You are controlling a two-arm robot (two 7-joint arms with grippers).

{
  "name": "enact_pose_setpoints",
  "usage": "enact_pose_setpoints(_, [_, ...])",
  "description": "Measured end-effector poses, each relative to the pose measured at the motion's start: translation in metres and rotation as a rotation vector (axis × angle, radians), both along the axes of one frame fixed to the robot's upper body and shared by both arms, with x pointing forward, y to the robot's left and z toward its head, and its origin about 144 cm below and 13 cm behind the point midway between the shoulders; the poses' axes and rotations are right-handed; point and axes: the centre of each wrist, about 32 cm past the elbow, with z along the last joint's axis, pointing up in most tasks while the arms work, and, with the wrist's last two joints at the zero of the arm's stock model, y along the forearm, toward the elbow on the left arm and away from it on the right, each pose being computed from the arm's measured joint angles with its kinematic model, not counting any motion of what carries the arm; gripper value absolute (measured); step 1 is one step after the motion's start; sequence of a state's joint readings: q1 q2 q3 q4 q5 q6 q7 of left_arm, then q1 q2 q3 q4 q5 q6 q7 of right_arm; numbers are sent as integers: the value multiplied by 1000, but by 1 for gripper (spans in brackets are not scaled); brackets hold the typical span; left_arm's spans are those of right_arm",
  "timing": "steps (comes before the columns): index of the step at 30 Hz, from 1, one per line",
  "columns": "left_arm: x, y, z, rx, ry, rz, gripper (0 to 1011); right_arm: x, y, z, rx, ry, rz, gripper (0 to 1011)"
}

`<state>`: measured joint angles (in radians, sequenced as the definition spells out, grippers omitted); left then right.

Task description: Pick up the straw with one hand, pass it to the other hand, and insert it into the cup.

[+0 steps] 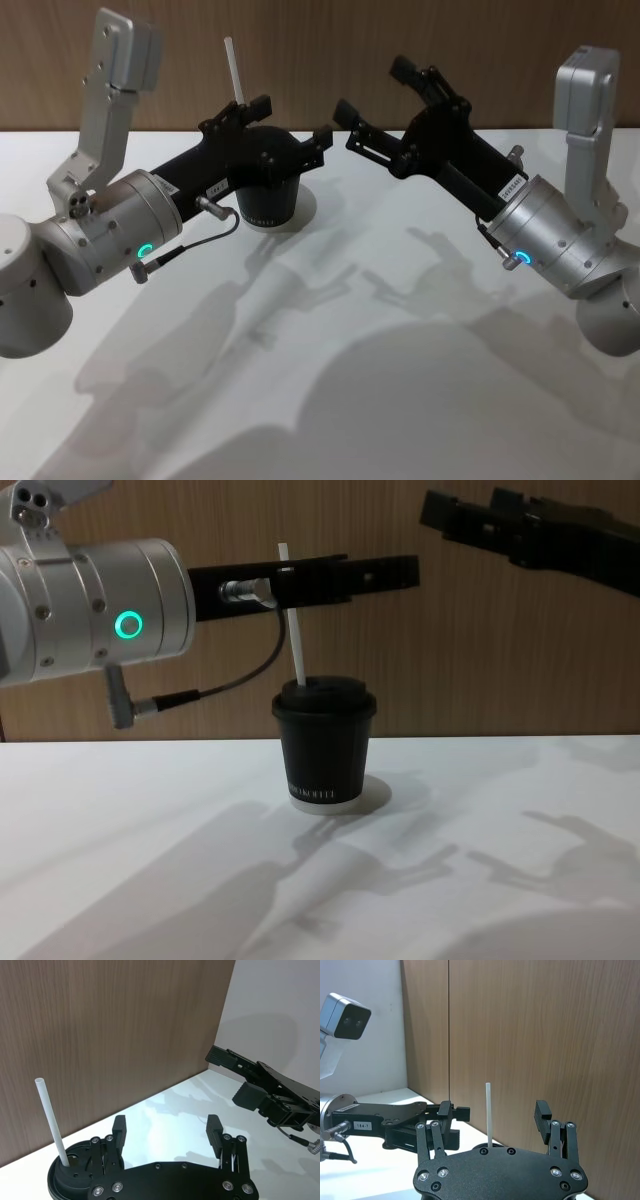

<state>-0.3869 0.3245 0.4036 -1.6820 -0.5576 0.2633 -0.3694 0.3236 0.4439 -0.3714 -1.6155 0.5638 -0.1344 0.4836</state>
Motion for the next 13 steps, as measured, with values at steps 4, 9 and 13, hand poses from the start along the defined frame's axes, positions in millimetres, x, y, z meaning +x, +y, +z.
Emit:
enact_pose_setpoints(4, [0, 0, 0, 0, 0, 0, 1003, 0, 0, 0, 0, 0, -1, 1001])
enact_pose_setpoints(9, [0, 0, 0, 0, 0, 0, 1002, 0, 0, 0, 0, -1, -1, 1001])
enact_pose_setpoints(13, [0, 0, 0, 0, 1, 0, 1003, 0, 0, 0, 0, -2, -1, 1001])
